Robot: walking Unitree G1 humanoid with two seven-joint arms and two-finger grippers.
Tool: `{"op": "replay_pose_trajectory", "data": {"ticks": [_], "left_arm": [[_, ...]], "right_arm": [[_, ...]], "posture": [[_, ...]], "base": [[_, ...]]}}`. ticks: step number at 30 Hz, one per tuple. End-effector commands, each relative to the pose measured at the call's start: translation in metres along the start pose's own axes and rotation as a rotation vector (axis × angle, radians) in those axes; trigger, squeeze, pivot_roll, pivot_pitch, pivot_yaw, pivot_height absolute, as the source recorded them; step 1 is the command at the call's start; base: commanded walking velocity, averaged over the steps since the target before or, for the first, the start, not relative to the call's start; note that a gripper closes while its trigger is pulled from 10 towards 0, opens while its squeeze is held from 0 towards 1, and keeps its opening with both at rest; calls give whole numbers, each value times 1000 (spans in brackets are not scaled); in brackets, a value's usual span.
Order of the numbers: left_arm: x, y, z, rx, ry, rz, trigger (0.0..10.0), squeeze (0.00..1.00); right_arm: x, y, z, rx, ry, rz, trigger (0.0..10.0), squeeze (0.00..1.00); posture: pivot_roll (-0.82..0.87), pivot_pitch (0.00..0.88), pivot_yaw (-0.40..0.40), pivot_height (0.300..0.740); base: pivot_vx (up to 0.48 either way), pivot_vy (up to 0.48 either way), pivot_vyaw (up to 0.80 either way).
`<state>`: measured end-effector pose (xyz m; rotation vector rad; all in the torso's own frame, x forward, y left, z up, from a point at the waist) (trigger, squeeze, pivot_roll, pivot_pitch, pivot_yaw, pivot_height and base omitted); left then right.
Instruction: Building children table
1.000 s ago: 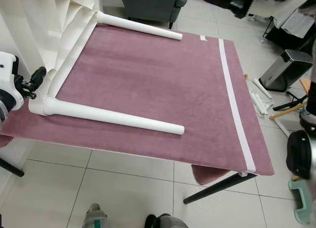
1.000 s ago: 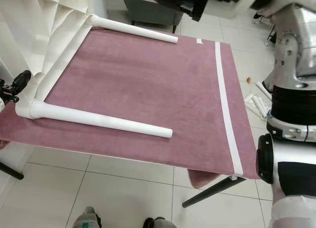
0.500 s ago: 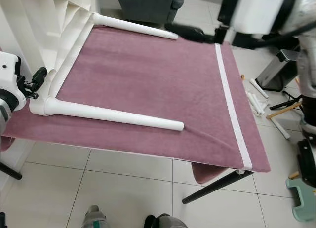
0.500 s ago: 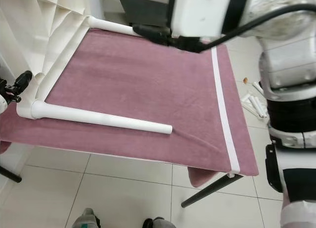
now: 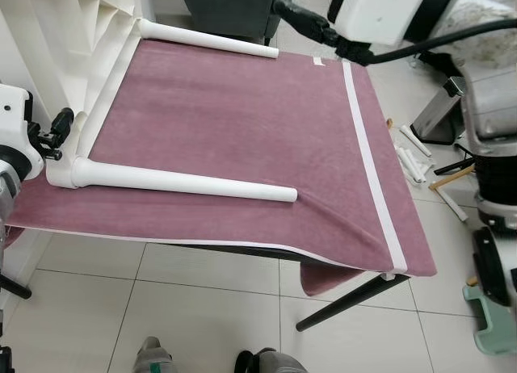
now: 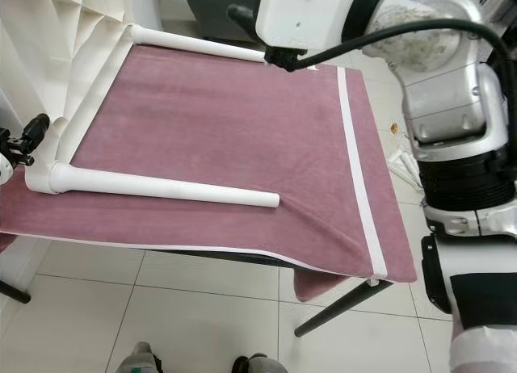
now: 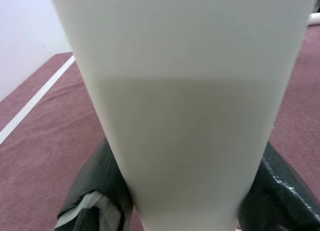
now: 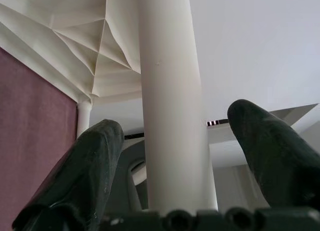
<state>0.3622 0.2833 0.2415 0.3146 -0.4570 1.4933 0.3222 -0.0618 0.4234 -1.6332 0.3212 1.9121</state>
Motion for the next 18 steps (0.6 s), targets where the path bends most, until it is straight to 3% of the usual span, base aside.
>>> {"op": "replay_pose_trajectory", "data": {"ticks": [1, 2, 3, 4, 6, 7, 8, 10, 11, 12, 18], "left_arm": [[2, 2, 2, -3, -67, -3, 0, 0], [2, 2, 2, -3, -67, -3, 0, 0], [4, 2, 4, -6, -82, 5, 0, 0], [6, 2, 6, -10, -99, 12, 0, 0], [8, 3, 8, -12, -110, 17, 0, 0], [10, 3, 9, -15, -120, 23, 0, 0], [10, 3, 9, -15, -120, 23, 0, 0], [13, 4, 10, -16, -129, 29, 0, 0], [17, 5, 11, -15, -144, 33, 0, 0], [22, 6, 11, -14, -160, 23, 0, 0], [26, 20, 13, -28, -186, -94, 0, 0]], "right_arm": [[6, -3, -16, 70, -22, -3, 8824, 0], [6, -3, -16, 70, -22, -3, 8824, 0], [7, -6, -19, 89, -16, -22, 7686, 0], [10, -7, -21, 105, -15, -26, 4980, 0], [12, -8, -23, 115, -13, -28, 4980, 0], [16, -9, -24, 119, -34, -21, 3804, 0], [16, -9, -24, 119, -34, -21, 3804, 0], [22, -10, -22, 111, -85, -4, 4235, 0], [26, -10, -21, 102, -123, 10, 6549, 0], [31, -10, -19, 87, -171, 27, 10000, 0], [32, -12, -15, 59, -230, 40, 10000, 0]], "posture": [[127, 109, -39, 740], [127, 109, -39, 740], [127, 109, -39, 740], [127, 108, -42, 740], [127, 108, -42, 740], [127, 106, -43, 740], [127, 106, -43, 740], [128, 106, -44, 740], [128, 106, -44, 740], [127, 105, -46, 740], [126, 106, -44, 740]], "base": [[0, 0, 0], [0, 0, 0], [0, 0, 0], [0, 0, 0], [0, 0, 0], [0, 0, 0], [0, 0, 0], [0, 0, 0], [0, 0, 0], [0, 0, 0], [0, 0, 0]]}}
Point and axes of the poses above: a point about 5 cm out from each wrist's last joint towards the gripper, its own y axis pointing back from the gripper into the wrist, its own z axis along the axis of the wrist's last joint, x = y × z, the point moved 5 cm from there along -y, pointing out of the wrist towards the gripper, and after that the axes turned 12 degrees about -y, right-handed, at the moved point
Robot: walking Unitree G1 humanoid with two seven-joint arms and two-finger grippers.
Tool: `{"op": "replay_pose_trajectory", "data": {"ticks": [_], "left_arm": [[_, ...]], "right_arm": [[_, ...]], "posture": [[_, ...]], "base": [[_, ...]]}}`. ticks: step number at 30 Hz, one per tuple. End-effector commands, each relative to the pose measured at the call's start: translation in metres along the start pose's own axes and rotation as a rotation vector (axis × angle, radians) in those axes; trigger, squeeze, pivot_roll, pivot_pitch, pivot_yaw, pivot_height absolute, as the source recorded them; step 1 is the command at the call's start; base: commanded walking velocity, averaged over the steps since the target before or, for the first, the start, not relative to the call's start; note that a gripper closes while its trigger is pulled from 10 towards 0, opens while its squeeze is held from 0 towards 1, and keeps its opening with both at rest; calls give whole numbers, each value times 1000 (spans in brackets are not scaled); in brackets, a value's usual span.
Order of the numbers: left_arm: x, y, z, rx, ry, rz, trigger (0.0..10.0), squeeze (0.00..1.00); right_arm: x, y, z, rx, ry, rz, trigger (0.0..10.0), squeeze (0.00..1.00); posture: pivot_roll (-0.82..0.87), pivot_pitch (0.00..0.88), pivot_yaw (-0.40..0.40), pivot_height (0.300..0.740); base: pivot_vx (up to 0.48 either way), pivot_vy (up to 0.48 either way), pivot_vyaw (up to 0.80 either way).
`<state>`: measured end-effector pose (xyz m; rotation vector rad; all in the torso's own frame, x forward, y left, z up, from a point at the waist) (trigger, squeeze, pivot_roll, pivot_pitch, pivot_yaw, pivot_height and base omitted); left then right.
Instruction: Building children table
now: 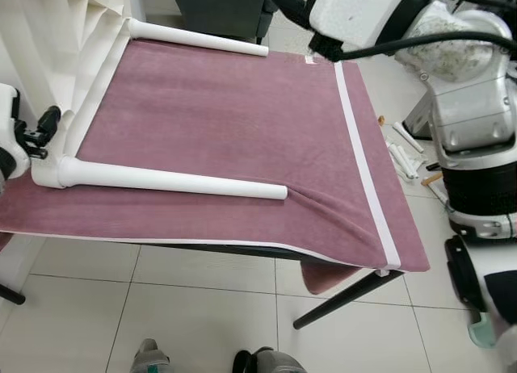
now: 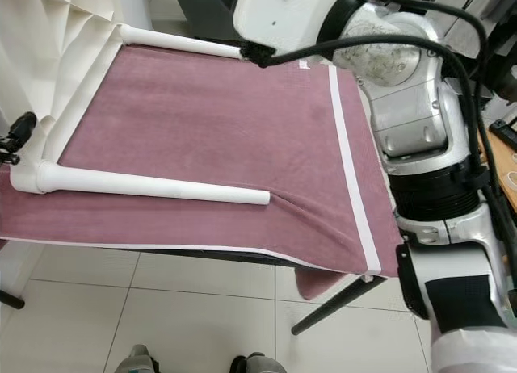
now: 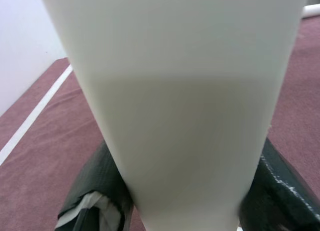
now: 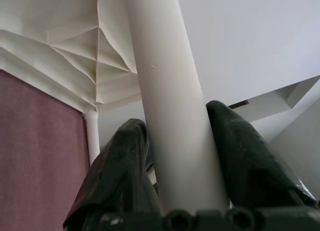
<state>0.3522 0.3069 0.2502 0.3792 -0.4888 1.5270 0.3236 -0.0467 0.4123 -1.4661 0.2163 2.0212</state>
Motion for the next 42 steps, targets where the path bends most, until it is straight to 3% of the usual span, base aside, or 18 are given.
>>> {"op": "replay_pose_trajectory", "data": {"ticks": [1, 5, 12, 15, 17, 20, 21, 23, 26, 27, 30, 32, 36, 42], "left_arm": [[0, 14, 16, -72, -127, -164, 0, 0], [-4, 28, 6, -48, -161, -231, 0, 0], [5, 28, 3, -31, -209, -193, 0, 0], [13, 25, 8, -37, -245, -168, 0, 0], [21, 23, 12, -41, -290, -146, 0, 0], [24, 23, 14, -43, -307, -136, 0, 0], [27, 22, 17, -44, -341, -120, 0, 0], [33, 21, 20, -45, -385, -94, 0, 0], [43, 20, 32, -65, -453, -43, 0, 0], [57, 20, 55, -110, -523, 22, 0, 0], [69, 22, 71, -137, -576, 77, 0, 0], [69, 22, 71, -137, -576, 77, 0, 0], [87, 28, 101, -183, -688, 146, 0, 0], [100, 34, 134, -254, -749, 205, 0, 0]], "right_arm": [[13, -1, -22, 79, -61, 53, 10000, 0], [4, -3, -23, 91, -27, 14, 10000, 0], [-2, -7, -28, 121, -25, -24, 10000, 0], [-2, -9, -29, 128, -50, -40, 10000, 0], [2, -7, -26, 115, -111, -34, 9216, 0], [3, -6, -25, 110, -138, -27, 9216, 0], [8, -4, -24, 100, -175, -8, 10000, 0], [13, -2, -23, 92, -206, 18, 10000, 0], [22, 4, -19, 65, -265, 72, 10000, 0], [25, 12, -18, 55, -309, 98, 10000, 0], [24, 17, -19, 59, -336, 94, 10000, 0], [24, 17, -19, 59, -336, 94, 10000, 0], [21, 24, -21, 70, -377, 80, 10000, 0], [21, 30, -21, 87, -410, 72, 10000, 0]], "posture": [[129, 107, -45, 740], [138, 109, -56, 740], [147, 108, -70, 740], [145, 108, -70, 740], [142, 108, -67, 740], [142, 108, -67, 740], [141, 109, -64, 740], [141, 110, -63, 740], [139, 111, -63, 740], [141, 110, -64, 740], [140, 110, -64, 740], [140, 110, -64, 740], [141, 111, -66, 740], [148, 112, -69, 740]], "base": [[0, 0, 0], [0, 0, 0], [0, 0, 0], [0, 0, 0], [0, 0, 0], [0, 0, 0], [0, 0, 0], [0, 0, 0], [0, 0, 0], [0, 0, 0], [0, 0, 0], [0, 0, 0], [0, 0, 0], [0, 0, 0]]}}
Point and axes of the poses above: a point about 5 cm out from each wrist's last joint towards the gripper, its own y axis pointing back from the gripper into the wrist, its own z axis along the axis of the wrist's last joint, x = y × z, the point moved 5 cm from there along -y, pointing out of the wrist towards the gripper, and after that the axes turned 12 degrees about -y, right-handed, at the moved point
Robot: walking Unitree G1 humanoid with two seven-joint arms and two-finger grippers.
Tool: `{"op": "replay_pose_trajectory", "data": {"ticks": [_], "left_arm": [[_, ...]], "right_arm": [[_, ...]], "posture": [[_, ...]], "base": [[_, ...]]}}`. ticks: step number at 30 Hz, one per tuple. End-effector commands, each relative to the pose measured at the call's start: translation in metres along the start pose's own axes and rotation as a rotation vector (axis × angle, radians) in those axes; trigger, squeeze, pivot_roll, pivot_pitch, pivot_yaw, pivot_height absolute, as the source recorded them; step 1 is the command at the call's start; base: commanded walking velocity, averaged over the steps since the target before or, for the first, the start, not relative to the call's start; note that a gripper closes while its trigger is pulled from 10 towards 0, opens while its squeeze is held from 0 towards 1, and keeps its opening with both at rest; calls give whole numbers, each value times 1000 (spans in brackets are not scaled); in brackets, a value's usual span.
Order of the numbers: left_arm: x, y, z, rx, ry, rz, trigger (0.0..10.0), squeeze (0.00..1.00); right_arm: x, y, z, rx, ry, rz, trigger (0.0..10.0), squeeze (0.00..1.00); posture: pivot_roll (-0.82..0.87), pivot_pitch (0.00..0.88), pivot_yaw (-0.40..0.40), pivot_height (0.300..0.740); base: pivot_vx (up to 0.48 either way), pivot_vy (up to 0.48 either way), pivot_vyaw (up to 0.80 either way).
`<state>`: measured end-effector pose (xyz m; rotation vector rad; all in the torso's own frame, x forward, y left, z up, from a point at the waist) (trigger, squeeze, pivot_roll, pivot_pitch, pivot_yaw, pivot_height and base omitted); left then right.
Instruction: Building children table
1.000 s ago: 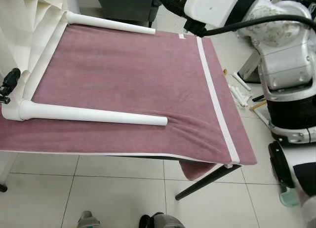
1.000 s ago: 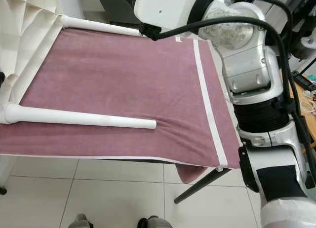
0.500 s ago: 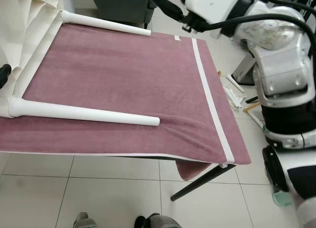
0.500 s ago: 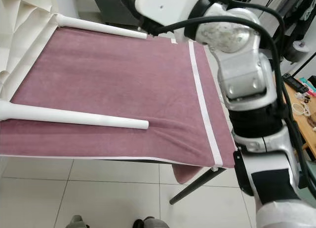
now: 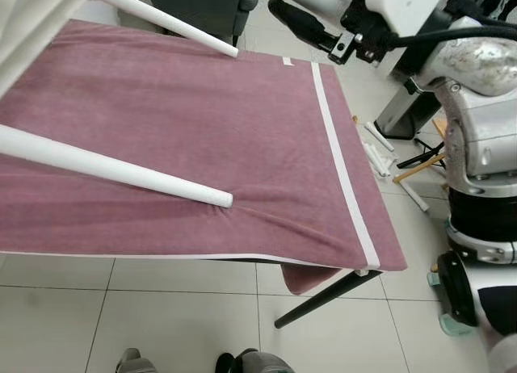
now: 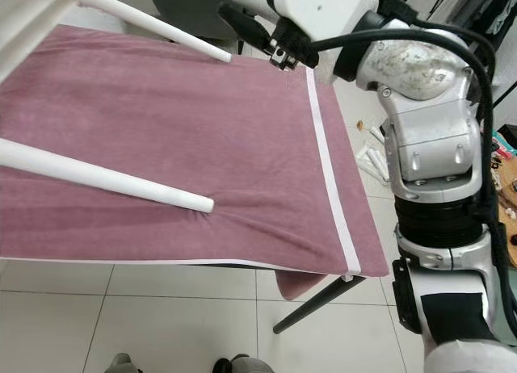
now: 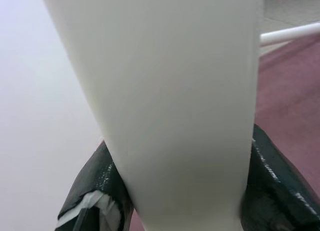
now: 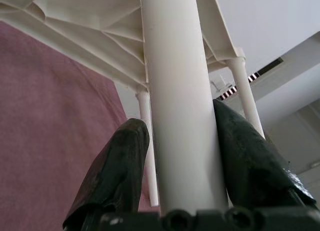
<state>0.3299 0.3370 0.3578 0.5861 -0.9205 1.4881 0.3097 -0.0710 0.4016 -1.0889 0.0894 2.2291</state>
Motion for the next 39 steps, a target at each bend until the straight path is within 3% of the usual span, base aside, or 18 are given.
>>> {"op": "replay_pose_trajectory", "data": {"ticks": [1, 3, 10, 13, 19, 27, 32, 39], "left_arm": [[41, 9, 47, -119, -345, 131, 0, 0], [57, 10, 62, -142, -402, 185, 0, 0], [72, 13, 78, -166, -483, 251, 0, 0], [84, 17, 94, -196, -550, 328, 0, 0], [100, 23, 116, -243, -606, 412, 0, 0], [109, 27, 133, -287, -651, 462, 0, 0], [118, 37, 156, -357, -686, 547, 0, 0], [120, 44, 173, -429, -704, 598, 0, 0]], "right_arm": [[12, 0, -22, 83, -68, 54, 10000, 0], [15, 4, -26, 99, -80, 60, 10000, 0], [26, 8, -37, 134, -96, 68, 10000, 0], [36, 10, -45, 159, -98, 70, 10000, 0], [47, 11, -49, 170, -107, 76, 10000, 0], [51, 13, -49, 170, -108, 86, 10000, 0], [54, 16, -63, 216, -91, 76, 10000, 0], [66, 18, -79, 268, -91, 83, 10000, 0]], "posture": [[148, 112, -69, 740], [152, 111, -68, 740], [156, 112, -66, 740], [158, 111, -67, 740], [163, 109, -66, 740], [164, 109, -66, 740], [168, 113, -65, 740], [171, 116, -66, 740]], "base": [[0, 0, 0], [0, 0, 0], [0, 0, 0], [0, 0, 0], [0, 0, 0], [0, 0, 0], [0, 0, 0], [0, 0, 0]]}}
Point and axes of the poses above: a point about 5 cm out from each wrist's last joint towards the gripper, its own y axis pointing back from the gripper into the wrist, its own z axis along the axis of the wrist's last joint, x = y × z, the point moved 5 cm from there along -y, pointing out of the wrist towards the gripper, and after that the axes turned 12 degrees about -y, right-handed, at the moved point
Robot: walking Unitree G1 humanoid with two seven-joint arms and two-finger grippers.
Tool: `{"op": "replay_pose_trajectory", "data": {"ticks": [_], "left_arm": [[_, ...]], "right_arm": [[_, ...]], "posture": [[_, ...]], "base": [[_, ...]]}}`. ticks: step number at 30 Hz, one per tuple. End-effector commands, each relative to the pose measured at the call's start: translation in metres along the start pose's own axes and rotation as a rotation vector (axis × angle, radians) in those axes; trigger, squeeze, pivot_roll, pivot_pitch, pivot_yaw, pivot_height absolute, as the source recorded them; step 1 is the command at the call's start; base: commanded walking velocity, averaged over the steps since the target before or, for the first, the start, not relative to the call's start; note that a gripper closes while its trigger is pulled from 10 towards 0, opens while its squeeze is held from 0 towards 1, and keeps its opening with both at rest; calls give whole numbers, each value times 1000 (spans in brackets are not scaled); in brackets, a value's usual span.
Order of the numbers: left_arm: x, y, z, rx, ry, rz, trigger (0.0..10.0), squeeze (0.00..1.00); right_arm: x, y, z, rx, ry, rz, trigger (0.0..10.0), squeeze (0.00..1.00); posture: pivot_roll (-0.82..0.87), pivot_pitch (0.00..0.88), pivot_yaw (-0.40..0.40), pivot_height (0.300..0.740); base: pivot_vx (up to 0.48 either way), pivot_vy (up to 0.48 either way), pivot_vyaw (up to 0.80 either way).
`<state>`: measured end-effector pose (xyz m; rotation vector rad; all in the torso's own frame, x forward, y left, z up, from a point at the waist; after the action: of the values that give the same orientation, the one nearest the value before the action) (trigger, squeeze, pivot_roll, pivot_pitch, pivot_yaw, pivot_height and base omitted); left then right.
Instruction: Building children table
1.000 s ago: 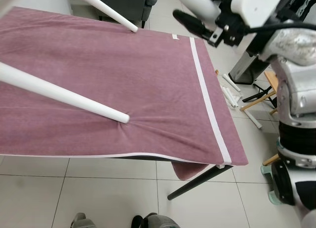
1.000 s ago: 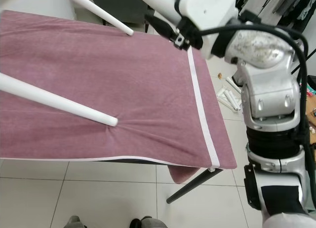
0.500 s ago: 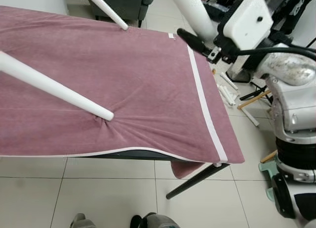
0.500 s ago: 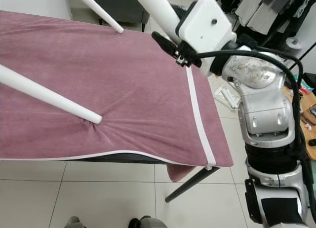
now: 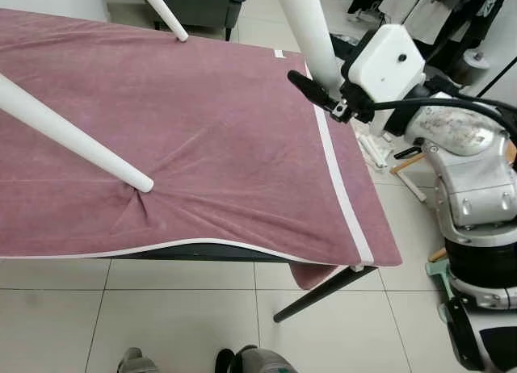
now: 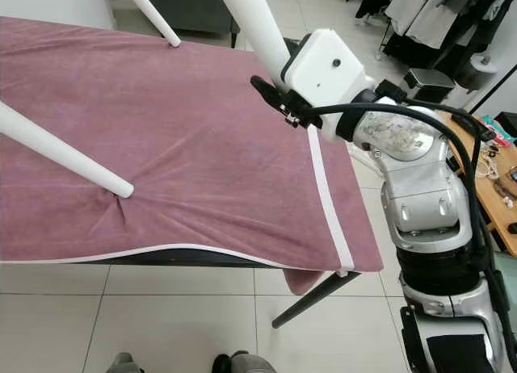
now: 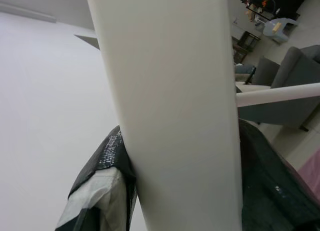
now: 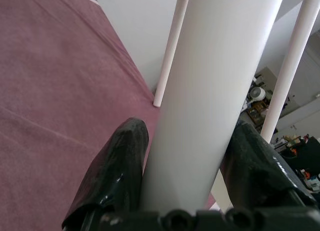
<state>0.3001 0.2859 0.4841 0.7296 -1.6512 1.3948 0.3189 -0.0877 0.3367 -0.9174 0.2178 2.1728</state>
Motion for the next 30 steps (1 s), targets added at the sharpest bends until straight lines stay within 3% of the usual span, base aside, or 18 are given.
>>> {"op": "replay_pose_trajectory", "data": {"ticks": [1, 6, 15, 19, 30], "left_arm": [[76, 17, 30, -79, -180, 361, 0, 0], [90, 20, 44, -137, -248, 439, 0, 0], [95, 22, 55, -169, -322, 457, 0, 0], [114, 30, 64, -187, -393, 549, 0, 0], [117, 31, 75, -246, -413, 591, 0, 0]], "right_arm": [[30, -6, -26, 105, -12, 125, 10000, 0], [33, -4, -40, 154, 3, 116, 10000, 0], [33, -5, -47, 170, 16, 100, 10000, 0], [30, -7, -51, 180, 34, 85, 10000, 0], [31, -8, -62, 219, 72, 69, 10000, 0]], "posture": [[171, 116, -66, 740], [169, 118, -65, 740], [173, 119, -68, 740], [177, 119, -73, 740], [175, 120, -69, 740]], "base": [[0, 0, 0], [0, 0, 0], [0, 0, 0], [0, 0, 0], [0, 0, 0]]}}
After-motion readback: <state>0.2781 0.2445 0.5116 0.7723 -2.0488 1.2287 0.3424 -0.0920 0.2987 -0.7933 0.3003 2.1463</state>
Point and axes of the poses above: a point about 5 cm out from each wrist's last joint towards the gripper, its own y axis pointing back from the gripper into the wrist, its own z axis along the axis of the wrist's last joint, x = y × z, the point moved 5 cm from there along -y, pointing out of the wrist towards the gripper, and after that the axes turned 12 degrees about -y, right-handed, at the moved point
